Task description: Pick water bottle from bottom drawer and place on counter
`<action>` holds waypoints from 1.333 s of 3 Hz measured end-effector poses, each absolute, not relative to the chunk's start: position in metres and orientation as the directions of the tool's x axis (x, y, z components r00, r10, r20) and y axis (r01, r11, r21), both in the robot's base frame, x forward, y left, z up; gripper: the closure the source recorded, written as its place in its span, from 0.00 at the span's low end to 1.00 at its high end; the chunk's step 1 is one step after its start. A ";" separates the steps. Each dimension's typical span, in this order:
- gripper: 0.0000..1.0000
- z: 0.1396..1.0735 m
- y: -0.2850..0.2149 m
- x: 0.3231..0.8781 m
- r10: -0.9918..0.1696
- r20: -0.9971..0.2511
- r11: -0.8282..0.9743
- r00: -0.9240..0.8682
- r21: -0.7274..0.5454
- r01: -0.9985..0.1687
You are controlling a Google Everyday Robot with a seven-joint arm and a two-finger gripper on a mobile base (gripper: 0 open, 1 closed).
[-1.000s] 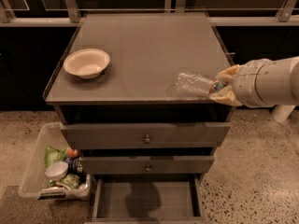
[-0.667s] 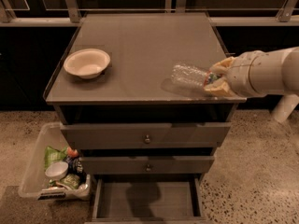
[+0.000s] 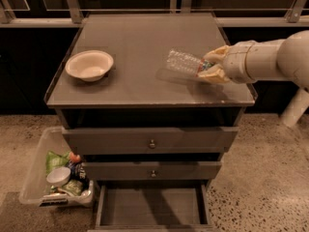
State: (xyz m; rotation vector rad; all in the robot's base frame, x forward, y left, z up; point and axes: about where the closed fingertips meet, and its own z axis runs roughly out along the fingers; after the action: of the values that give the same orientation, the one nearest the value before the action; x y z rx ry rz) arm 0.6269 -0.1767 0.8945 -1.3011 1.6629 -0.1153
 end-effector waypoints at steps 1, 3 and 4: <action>0.81 0.894 -0.178 0.631 -0.774 -0.630 0.427 0.059 -0.589 -0.686; 0.36 0.894 -0.178 0.631 -0.774 -0.630 0.427 0.059 -0.589 -0.686; 0.12 0.894 -0.177 0.631 -0.774 -0.630 0.427 0.059 -0.589 -0.686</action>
Offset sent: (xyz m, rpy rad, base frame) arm 0.0042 -0.0009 0.0000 0.0104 -0.0028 0.0005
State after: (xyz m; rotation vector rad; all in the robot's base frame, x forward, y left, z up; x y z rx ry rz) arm 0.6312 -0.1775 0.8945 -1.2931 1.6587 -0.1079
